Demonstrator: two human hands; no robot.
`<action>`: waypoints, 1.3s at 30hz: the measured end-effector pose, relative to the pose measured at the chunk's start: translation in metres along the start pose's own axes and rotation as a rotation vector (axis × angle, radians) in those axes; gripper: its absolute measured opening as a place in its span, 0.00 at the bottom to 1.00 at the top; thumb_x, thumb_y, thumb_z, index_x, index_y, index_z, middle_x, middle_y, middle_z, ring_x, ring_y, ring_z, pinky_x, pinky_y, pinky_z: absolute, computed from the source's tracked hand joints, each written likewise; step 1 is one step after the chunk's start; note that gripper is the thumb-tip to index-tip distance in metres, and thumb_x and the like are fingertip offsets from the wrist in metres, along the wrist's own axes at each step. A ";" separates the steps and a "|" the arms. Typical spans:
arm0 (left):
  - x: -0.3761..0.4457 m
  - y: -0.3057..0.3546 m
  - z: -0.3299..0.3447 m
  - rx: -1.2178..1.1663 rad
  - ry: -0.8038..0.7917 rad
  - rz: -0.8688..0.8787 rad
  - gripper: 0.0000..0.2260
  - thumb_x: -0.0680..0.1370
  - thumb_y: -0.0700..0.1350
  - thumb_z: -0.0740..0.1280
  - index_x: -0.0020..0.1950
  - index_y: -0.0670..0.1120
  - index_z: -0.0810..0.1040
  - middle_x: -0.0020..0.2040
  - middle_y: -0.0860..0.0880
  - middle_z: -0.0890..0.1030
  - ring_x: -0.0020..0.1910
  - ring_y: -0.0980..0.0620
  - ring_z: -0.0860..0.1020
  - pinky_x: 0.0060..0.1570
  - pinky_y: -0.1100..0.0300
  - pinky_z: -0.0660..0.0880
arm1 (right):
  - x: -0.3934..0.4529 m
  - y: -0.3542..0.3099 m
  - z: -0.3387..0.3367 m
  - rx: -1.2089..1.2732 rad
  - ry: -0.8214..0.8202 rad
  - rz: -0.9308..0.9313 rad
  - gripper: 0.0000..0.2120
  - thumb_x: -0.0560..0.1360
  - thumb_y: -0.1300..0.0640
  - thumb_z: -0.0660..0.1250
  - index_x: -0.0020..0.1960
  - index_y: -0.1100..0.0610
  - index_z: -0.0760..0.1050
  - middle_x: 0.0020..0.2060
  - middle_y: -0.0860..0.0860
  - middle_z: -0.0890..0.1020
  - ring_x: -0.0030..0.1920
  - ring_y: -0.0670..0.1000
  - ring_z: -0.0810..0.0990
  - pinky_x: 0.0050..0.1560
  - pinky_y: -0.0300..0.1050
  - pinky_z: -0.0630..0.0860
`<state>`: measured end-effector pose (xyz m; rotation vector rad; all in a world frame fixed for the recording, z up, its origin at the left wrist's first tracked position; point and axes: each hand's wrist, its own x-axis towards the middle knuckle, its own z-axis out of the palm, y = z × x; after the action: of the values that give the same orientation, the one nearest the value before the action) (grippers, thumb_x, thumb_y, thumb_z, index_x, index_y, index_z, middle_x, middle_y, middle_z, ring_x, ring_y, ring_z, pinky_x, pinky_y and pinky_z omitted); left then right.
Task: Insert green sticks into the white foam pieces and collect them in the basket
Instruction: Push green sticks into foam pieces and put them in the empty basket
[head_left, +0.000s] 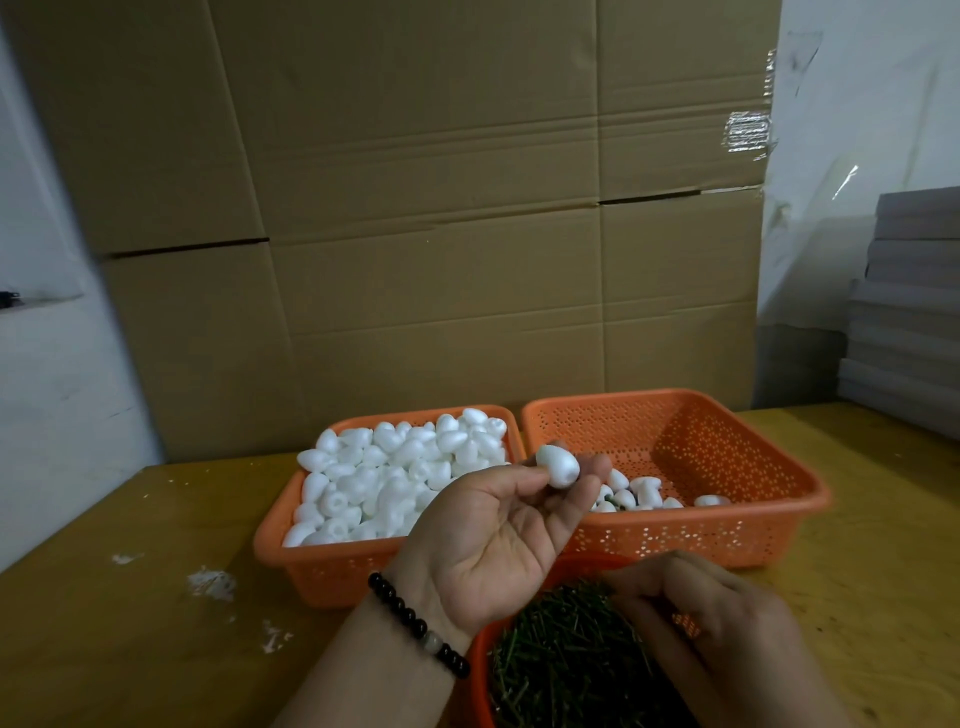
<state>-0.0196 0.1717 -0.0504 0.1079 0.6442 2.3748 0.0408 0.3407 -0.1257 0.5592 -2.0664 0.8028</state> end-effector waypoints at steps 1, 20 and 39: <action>0.000 0.000 0.000 0.013 -0.001 0.005 0.18 0.68 0.28 0.62 0.58 0.31 0.71 0.51 0.30 0.80 0.49 0.35 0.82 0.46 0.45 0.81 | 0.000 0.000 0.000 0.002 0.013 0.003 0.07 0.68 0.60 0.76 0.42 0.50 0.82 0.40 0.38 0.81 0.41 0.33 0.79 0.40 0.29 0.76; 0.005 -0.012 -0.007 0.343 0.141 0.075 0.18 0.68 0.39 0.71 0.57 0.41 0.74 0.45 0.44 0.80 0.36 0.52 0.80 0.30 0.63 0.76 | 0.007 -0.010 -0.006 0.044 0.169 0.088 0.10 0.74 0.37 0.61 0.41 0.42 0.73 0.34 0.38 0.77 0.35 0.37 0.76 0.34 0.26 0.69; 0.008 -0.019 -0.008 0.198 0.097 -0.022 0.14 0.69 0.35 0.69 0.53 0.33 0.77 0.47 0.36 0.82 0.36 0.47 0.81 0.32 0.61 0.80 | 0.001 -0.009 -0.003 0.062 0.198 0.117 0.06 0.73 0.53 0.72 0.43 0.45 0.74 0.32 0.41 0.81 0.32 0.39 0.80 0.31 0.35 0.75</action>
<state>-0.0167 0.1858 -0.0675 0.0718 0.9223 2.3015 0.0482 0.3364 -0.1202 0.3781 -1.9106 0.9540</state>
